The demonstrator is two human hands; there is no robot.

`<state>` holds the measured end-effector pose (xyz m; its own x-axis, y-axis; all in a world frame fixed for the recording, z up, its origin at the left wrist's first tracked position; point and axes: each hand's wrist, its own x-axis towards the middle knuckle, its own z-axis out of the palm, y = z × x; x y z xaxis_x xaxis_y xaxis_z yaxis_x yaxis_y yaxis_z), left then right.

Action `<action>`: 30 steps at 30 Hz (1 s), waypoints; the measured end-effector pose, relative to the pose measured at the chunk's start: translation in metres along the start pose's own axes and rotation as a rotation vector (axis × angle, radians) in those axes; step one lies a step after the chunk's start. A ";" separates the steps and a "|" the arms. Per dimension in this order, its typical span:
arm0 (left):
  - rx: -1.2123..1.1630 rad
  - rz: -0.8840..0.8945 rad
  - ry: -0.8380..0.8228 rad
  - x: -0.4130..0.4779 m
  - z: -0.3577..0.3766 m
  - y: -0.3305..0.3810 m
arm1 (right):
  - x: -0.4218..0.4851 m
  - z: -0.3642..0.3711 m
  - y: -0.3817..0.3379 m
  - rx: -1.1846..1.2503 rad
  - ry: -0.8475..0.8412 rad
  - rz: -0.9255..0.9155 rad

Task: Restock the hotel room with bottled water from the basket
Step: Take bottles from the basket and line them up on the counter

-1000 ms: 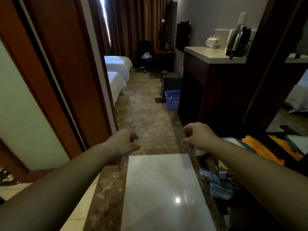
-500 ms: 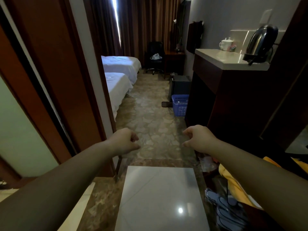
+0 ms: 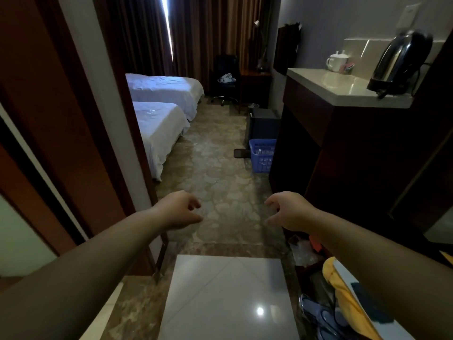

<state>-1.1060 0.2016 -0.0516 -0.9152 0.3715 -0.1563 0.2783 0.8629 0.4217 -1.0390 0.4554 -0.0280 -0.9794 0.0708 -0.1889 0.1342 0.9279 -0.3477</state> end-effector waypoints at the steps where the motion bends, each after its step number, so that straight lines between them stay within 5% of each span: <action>1: 0.008 0.000 -0.002 0.011 -0.003 -0.002 | 0.010 -0.002 -0.001 -0.011 -0.018 -0.001; 30: 0.120 0.069 -0.090 0.320 -0.091 -0.096 | 0.307 -0.049 -0.055 -0.032 0.014 0.092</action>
<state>-1.4521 0.2066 -0.0604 -0.8646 0.4554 -0.2122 0.3770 0.8673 0.3251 -1.3546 0.4441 -0.0215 -0.9651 0.1614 -0.2064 0.2194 0.9284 -0.2999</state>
